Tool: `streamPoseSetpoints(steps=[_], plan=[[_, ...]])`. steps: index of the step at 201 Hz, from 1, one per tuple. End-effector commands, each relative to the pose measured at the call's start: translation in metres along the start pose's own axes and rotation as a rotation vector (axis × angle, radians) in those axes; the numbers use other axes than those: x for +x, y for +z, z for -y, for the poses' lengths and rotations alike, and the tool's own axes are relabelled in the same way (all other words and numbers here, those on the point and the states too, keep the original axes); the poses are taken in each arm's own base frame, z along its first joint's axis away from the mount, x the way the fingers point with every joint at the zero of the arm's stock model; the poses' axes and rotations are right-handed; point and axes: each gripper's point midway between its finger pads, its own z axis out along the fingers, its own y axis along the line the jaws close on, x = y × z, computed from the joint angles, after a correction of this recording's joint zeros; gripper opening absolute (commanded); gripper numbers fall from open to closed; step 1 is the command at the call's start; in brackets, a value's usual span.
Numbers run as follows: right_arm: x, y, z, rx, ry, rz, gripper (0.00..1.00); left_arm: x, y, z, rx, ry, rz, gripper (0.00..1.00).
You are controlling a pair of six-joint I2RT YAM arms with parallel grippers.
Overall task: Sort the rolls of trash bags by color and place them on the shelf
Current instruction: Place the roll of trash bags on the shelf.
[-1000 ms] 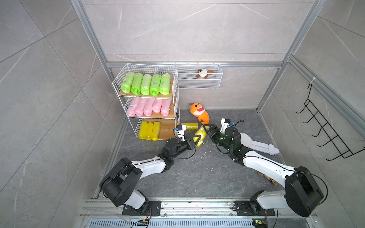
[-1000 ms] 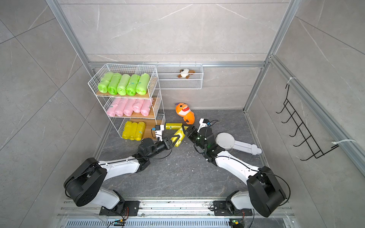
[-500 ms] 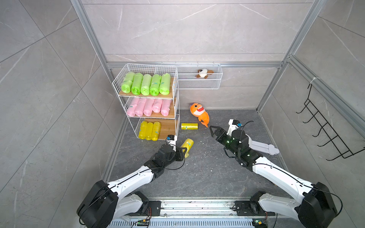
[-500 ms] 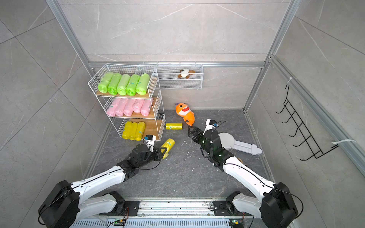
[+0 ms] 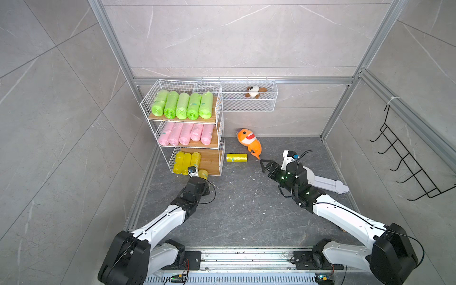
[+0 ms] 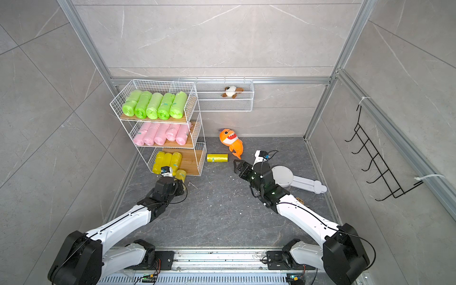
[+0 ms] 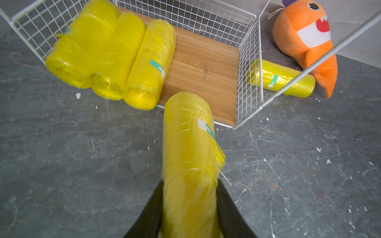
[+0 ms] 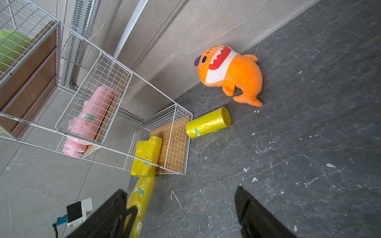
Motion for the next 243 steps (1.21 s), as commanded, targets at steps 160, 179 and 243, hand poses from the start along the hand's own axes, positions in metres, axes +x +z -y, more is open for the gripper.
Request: streamPoseSetpoints(steps=[160, 179, 243], plan=[[0.020, 0.009, 0.015, 0.030, -0.024, -0.079, 0.87, -0.070, 0.117, -0.003, -0.219, 0.500, 0.091, 0.33], [0.020, 0.010, 0.016, 0.031, -0.022, -0.082, 0.87, -0.067, 0.127, -0.008, -0.255, 0.535, 0.074, 0.34], [0.025, 0.014, 0.023, 0.039, -0.008, -0.103, 0.87, -0.059, 0.151, -0.020, -0.346, 0.639, 0.028, 0.41]])
